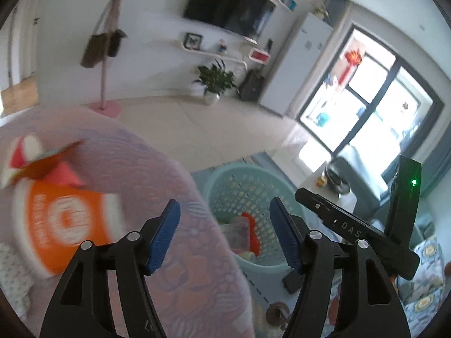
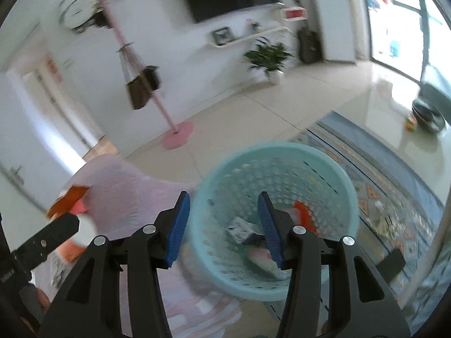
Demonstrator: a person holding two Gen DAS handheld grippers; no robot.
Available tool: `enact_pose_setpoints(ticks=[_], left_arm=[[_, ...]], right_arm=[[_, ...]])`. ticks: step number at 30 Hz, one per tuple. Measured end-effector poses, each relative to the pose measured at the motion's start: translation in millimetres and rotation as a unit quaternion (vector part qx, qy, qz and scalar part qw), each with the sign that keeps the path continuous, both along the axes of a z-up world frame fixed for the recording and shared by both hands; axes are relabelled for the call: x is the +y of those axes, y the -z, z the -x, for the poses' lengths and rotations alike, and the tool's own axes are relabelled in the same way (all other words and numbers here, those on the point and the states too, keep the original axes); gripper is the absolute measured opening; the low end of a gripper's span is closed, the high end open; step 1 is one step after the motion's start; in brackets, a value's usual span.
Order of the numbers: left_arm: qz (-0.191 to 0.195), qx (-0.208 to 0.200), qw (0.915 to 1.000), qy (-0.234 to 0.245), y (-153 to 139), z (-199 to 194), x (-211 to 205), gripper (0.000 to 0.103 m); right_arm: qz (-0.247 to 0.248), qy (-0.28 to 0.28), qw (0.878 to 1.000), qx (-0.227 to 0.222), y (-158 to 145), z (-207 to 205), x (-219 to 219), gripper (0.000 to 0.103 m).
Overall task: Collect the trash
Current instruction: 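Move both open tools back toward the table, then grasp the white dotted paper bag with the left tool while the right tool grasps the orange cup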
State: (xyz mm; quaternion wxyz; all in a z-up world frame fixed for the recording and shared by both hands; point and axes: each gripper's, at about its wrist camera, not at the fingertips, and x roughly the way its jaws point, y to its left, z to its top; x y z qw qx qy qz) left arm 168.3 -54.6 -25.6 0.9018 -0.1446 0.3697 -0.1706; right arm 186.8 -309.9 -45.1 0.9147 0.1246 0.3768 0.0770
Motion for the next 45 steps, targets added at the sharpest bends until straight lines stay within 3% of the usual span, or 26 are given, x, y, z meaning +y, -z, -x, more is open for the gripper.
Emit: enact_pose_setpoints(ticks=[2, 4, 9, 15, 19, 23, 30, 33, 38, 45], left_arm=[[0.008, -0.014, 0.9997, -0.02, -8, 16, 20, 0.071], [0.011, -0.024, 0.9988, -0.04, -15, 30, 39, 0.072], [-0.009, -0.038, 0.9928, -0.113, -21, 72, 95, 0.072], [-0.03, 0.002, 0.9809, -0.192, 8, 108, 159, 0.076], [-0.032, 0.053, 0.9763, -0.207, 36, 112, 183, 0.076], [-0.052, 0.08, 0.9773, -0.189, 53, 104, 184, 0.076], [-0.083, 0.073, 0.9768, -0.184, 52, 94, 176, 0.08], [-0.092, 0.073, 0.975, -0.189, 51, 91, 173, 0.073], [-0.116, 0.074, 0.9716, -0.193, 53, 97, 179, 0.047], [-0.095, 0.069, 0.971, -0.209, 51, 117, 204, 0.026]], right_arm=[[0.009, -0.023, 1.0, -0.016, -10, 6, 19, 0.063], [0.014, -0.052, 0.998, -0.029, -19, 13, 39, 0.064], [0.025, -0.128, 0.99, -0.05, -30, 25, 100, 0.075], [-0.006, -0.215, 0.975, -0.048, -23, 17, 165, 0.078], [-0.006, -0.246, 0.969, -0.027, -11, -6, 204, 0.078], [0.026, -0.24, 0.97, -0.012, 5, -25, 229, 0.078], [-0.011, -0.275, 0.961, 0.039, 24, -40, 233, 0.078], [-0.006, -0.297, 0.954, 0.043, 22, -30, 236, 0.074], [-0.015, -0.344, 0.938, 0.045, 17, -3, 236, 0.064], [0.015, -0.402, 0.915, 0.036, 19, 45, 246, 0.062]])
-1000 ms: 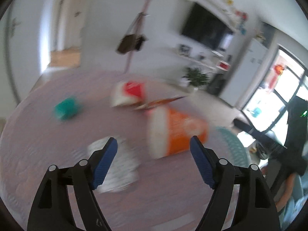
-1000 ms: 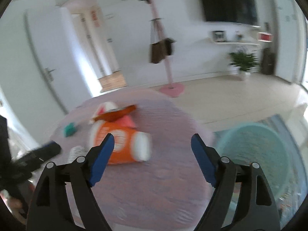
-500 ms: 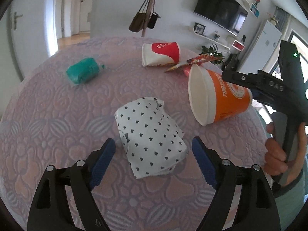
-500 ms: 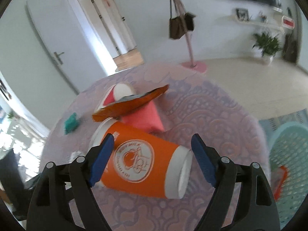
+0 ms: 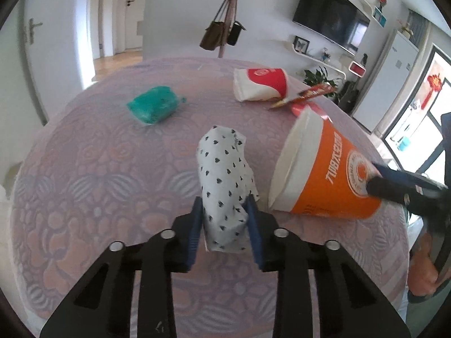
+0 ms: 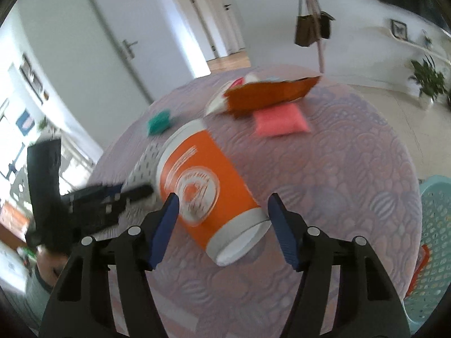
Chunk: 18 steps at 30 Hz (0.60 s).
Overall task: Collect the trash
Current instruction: 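Grasp the white dotted paper bag with the left tool while the right tool grasps the orange cup, then carry the dotted bag and orange cup to the basket and release both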
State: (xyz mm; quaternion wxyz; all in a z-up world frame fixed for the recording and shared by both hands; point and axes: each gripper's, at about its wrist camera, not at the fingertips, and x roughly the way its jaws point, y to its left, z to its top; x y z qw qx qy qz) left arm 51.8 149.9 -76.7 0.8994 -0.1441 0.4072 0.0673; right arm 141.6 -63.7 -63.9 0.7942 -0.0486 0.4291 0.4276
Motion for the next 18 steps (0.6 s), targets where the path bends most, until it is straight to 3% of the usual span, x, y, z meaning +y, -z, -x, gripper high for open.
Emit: enact_pose_setpoints(ticks=[4, 6, 13, 18], left_arm=[[-0.005, -0.009, 0.9998, -0.018, -2, 12, 14, 0.025], [0.002, -0.016, 0.9996, -0.023, -4, 21, 20, 0.025], [0.017, -0.023, 0.9994, -0.021, 2, 34, 25, 0.025], [0.017, -0.027, 0.9993, -0.019, 2, 37, 22, 0.025]], right_arm=[[0.014, -0.045, 0.999, -0.02, -1, 21, 19, 0.062], [0.031, -0.04, 0.998, -0.023, 2, 20, 28, 0.062], [0.024, -0.028, 0.998, 0.06, 24, -9, 55, 0.065], [0.037, -0.021, 0.998, 0.041, 25, -6, 66, 0.063]])
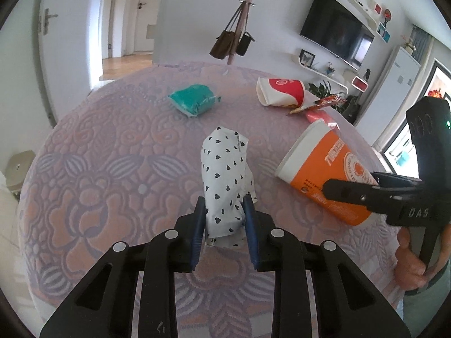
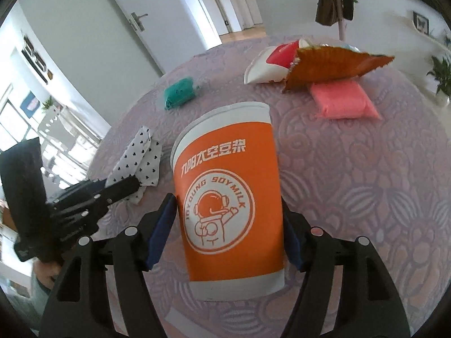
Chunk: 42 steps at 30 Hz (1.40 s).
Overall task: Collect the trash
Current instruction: 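Carry the dotted bag and orange cup to the basket and release both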
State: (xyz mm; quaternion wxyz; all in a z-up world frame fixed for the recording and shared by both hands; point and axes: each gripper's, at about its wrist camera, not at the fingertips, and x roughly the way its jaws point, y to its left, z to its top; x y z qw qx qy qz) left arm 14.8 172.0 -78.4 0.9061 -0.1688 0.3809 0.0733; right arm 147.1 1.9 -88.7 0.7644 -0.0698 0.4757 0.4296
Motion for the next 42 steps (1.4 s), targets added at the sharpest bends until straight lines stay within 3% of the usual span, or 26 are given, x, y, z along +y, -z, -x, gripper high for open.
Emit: enact_pose_setpoints(ticks=[9, 18, 28, 37, 42], left_arm=[[0.005, -0.027, 0.9995, 0.017, -23, -8, -16, 0.022], [-0.013, -0.073, 0.9955, 0.06, -67, -37, -56, 0.022], [-0.03, -0.097, 0.9859, 0.133, -93, -87, -132, 0.022], [-0.034, -0.1, 0.9717, 0.211, -96, -135, -211, 0.022], [-0.025, -0.087, 0.9631, 0.254, -83, -161, -255, 0.022]], right_arm=[[-0.034, 0.025, 0.998, -0.05, -31, 25, -29, 0.058], [-0.072, 0.109, 0.985, -0.111, -72, 22, -98, 0.058], [-0.091, 0.248, 0.95, -0.168, -90, 1, -197, 0.058], [-0.086, 0.357, 0.919, -0.145, -71, -25, -295, 0.058], [-0.068, 0.4, 0.905, -0.126, -55, -36, -326, 0.059]])
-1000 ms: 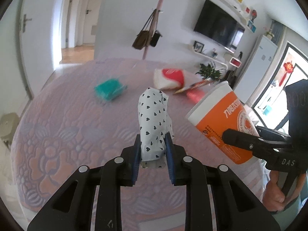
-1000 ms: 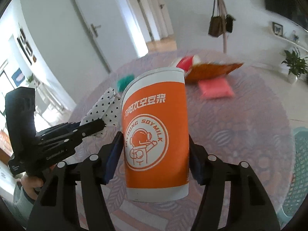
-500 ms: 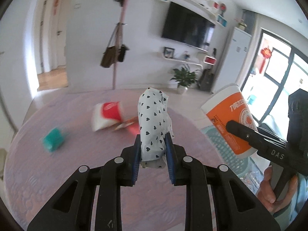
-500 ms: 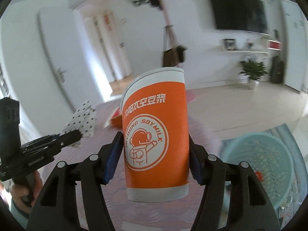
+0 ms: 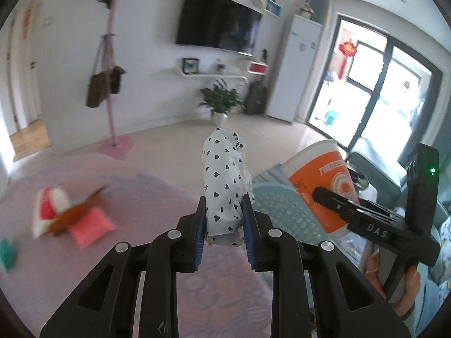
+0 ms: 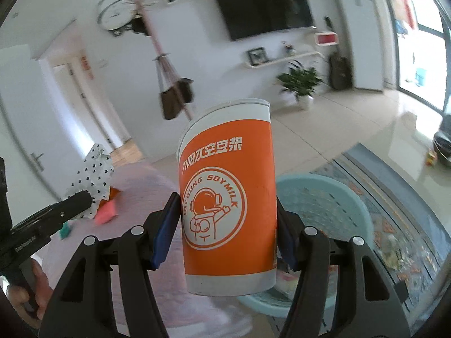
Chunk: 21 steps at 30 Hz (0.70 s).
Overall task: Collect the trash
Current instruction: 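Carry the dotted bag and orange cup to the basket and release both, then move both open tools back over the table toward the remaining items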
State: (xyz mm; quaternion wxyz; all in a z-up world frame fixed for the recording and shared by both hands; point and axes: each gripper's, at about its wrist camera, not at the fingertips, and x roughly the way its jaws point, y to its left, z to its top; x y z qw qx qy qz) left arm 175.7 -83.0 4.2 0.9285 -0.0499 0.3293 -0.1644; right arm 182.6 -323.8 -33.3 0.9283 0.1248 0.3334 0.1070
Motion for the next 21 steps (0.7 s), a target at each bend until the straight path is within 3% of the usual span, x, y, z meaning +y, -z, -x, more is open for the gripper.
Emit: enact_pose_setpoints(ticks=[5, 12, 16, 18, 21], left_arm=[[-0.003, 0.025, 0.999, 0.036, 20, -22, -32, 0.022], [0.012, 0.083, 0.9935, 0.077, 51, -48, -57, 0.026], [0.005, 0.097, 0.992, 0.08, 61, -57, -63, 0.045], [0.003, 0.093, 0.9922, 0.083, 61, -56, -63, 0.046], [0.002, 0.089, 0.9926, 0.083, 60, -47, -61, 0.058]], right_arm=[[0.044, 0.058, 0.997, 0.028, 20, -3, -21, 0.059], [0.042, 0.096, 0.991, 0.086, 50, -13, -39, 0.06], [0.037, 0.119, 0.987, 0.104, 59, -18, -49, 0.061], [0.035, 0.125, 0.986, 0.106, 59, -17, -53, 0.061], [0.025, 0.127, 0.986, 0.109, 58, -13, -56, 0.061]])
